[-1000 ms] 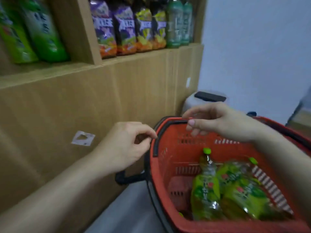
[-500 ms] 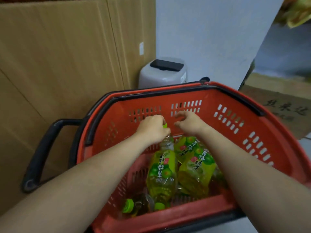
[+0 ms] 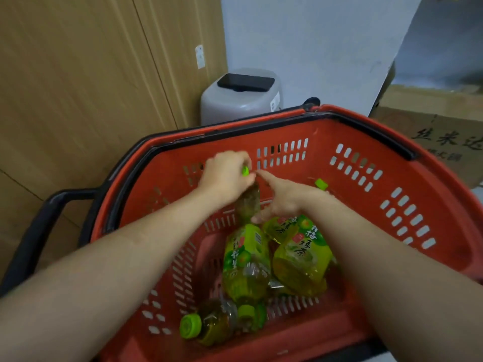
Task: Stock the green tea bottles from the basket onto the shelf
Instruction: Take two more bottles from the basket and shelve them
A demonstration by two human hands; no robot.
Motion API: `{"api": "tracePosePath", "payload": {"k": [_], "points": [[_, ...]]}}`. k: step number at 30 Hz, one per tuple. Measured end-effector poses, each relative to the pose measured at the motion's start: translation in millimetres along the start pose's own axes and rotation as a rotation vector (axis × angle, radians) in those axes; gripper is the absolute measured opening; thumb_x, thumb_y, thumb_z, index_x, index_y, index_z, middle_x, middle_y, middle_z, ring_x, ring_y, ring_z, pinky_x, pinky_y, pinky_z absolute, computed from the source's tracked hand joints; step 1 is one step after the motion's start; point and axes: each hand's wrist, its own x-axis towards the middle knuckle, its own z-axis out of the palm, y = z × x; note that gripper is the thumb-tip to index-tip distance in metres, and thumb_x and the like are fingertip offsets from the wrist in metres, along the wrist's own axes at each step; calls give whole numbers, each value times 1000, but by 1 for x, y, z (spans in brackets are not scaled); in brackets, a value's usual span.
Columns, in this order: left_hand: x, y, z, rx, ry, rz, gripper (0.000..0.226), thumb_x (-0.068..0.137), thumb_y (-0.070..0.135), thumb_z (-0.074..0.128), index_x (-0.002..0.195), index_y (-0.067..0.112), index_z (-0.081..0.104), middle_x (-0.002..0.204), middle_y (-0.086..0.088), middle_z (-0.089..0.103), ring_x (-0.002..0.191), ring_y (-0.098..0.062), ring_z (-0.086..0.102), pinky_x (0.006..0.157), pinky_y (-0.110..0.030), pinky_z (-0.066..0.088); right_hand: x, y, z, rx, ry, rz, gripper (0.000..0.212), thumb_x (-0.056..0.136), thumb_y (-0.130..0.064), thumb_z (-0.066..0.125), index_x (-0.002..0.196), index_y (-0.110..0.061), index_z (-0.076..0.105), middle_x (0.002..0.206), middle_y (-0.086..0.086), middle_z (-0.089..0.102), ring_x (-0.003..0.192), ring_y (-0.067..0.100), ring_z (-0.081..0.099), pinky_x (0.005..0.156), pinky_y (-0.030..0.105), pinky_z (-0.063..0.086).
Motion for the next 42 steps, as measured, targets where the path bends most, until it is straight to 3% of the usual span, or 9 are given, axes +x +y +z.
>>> {"api": "tracePosePath", "payload": {"k": [5,8,11,15,19,27,33,36,42], "points": [[-4,6,-59,-480,221,-63,15,72,38,76,75,26,67,56,11,52,53,-2,47,53,-20,36,-2,-3,-3,469,234,-212,99,61,-28,89,142,-19,33,118,-5,62,105,9,62,98,28,48],[-15,5,-53,-957,255,-202,14,80,29,74,90,21,69,70,4,66,60,-5,59,58,-20,48,-2,-4,-9,344,365,-158,111,41,-56,88,135,-17,45,118,-4,64,107,14,61,99,34,48],[-19,11,-42,-1324,8,-389,4,92,17,59,94,18,62,83,-8,68,73,-18,62,65,-26,52,-10,-6,-24,579,571,-68,89,40,-63,87,113,-19,61,102,-2,71,91,16,68,86,38,56],[-35,37,15,-385,-618,-48,38,87,35,64,117,12,62,113,-8,66,99,-23,63,86,-34,51,-37,-8,-62,948,832,-104,30,67,-41,83,82,-23,64,82,-2,70,76,16,68,72,35,58],[-46,54,87,36,-990,69,110,73,63,67,151,12,9,156,-15,22,140,-34,26,114,-39,27,-43,1,-67,852,838,-110,54,62,-52,82,103,-24,62,98,-3,71,87,13,69,70,29,55],[-40,26,103,54,-953,-106,114,49,73,73,142,20,35,138,-5,37,129,-28,31,111,-45,29,-29,-3,-59,741,823,-134,72,53,-65,79,110,-25,57,101,-7,68,91,11,67,86,41,56],[-50,33,97,-145,-905,-226,116,58,59,79,146,9,21,148,-7,35,132,-26,38,104,-25,34,-33,-5,-55,734,774,-112,61,65,-50,80,113,-24,52,101,-5,63,90,14,64,84,41,55],[-58,45,94,-153,-882,-278,119,57,60,79,148,12,19,147,-7,39,131,-26,41,104,-29,38,-37,-8,-55,739,816,-144,60,62,-53,80,109,-26,55,99,-6,65,88,14,65,83,42,56],[-55,44,5,114,-558,-54,93,59,61,71,142,37,35,130,-12,43,119,-35,43,99,-36,40,-40,-18,-58,861,1039,-185,67,61,-61,75,113,-28,49,99,-7,66,88,14,67,82,45,56]]}}
